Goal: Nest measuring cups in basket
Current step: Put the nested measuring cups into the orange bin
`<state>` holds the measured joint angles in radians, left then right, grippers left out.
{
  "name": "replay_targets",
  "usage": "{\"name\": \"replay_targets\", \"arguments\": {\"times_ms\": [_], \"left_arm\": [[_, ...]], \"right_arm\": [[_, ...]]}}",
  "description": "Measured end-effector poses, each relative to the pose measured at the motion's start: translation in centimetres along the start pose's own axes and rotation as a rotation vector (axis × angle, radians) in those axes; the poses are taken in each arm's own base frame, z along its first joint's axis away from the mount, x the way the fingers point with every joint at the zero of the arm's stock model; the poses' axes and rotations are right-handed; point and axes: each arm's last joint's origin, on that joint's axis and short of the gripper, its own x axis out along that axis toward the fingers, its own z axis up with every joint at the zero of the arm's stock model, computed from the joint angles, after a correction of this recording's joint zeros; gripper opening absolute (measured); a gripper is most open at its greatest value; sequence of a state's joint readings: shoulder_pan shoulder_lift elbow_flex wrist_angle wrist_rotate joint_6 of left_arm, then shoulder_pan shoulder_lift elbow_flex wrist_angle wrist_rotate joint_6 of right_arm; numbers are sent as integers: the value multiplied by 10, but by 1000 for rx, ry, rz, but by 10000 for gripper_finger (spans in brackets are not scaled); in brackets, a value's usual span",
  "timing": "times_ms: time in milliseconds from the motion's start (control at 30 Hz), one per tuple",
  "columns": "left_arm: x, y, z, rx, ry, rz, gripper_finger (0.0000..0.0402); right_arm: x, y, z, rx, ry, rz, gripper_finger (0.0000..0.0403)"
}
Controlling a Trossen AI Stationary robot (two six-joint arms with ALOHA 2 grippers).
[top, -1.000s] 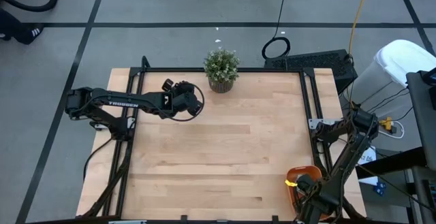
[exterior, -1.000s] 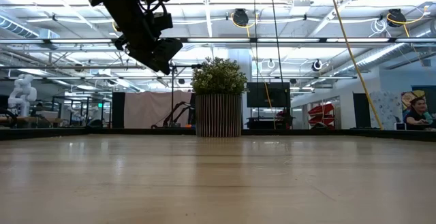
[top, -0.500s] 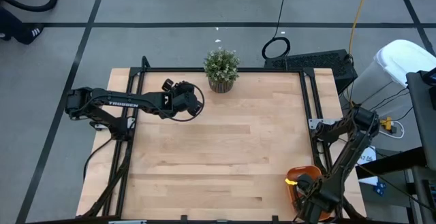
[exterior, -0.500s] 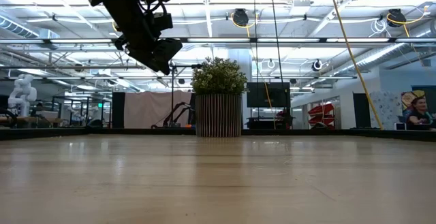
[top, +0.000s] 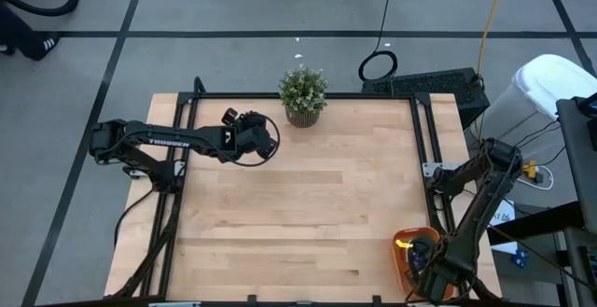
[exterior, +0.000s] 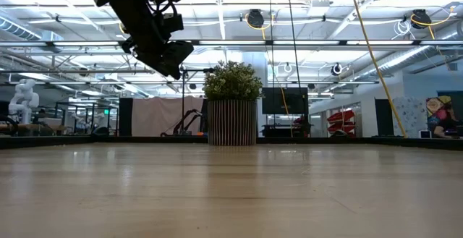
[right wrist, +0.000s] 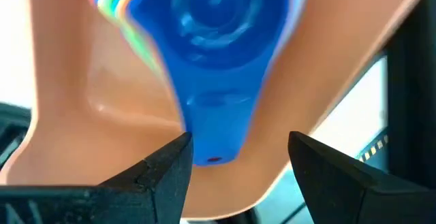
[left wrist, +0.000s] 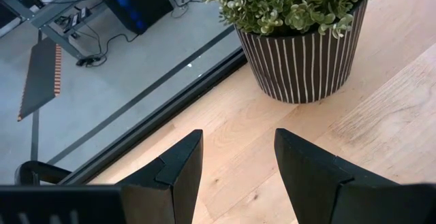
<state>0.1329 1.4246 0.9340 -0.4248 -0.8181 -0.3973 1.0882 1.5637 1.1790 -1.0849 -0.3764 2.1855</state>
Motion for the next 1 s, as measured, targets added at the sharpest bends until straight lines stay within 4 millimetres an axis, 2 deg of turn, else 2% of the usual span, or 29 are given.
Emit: {"name": "replay_targets", "arguments": {"times_ms": [267,533,733,1000], "left_arm": [[0,0,0,-1,0,-1,186],[0,0,0,-1,-1,-1,186],[0,0,0,-1,-1,-1,186],[0,0,-1,5,4,1,186]], "right_arm": [[-10,-15,10,21,-90,-57,233],[-11,-16,18,30,-219,-25,233],[0,-21,28,28,-253,-85,233],[20,-18,35,12,-217,-42,233]]}}
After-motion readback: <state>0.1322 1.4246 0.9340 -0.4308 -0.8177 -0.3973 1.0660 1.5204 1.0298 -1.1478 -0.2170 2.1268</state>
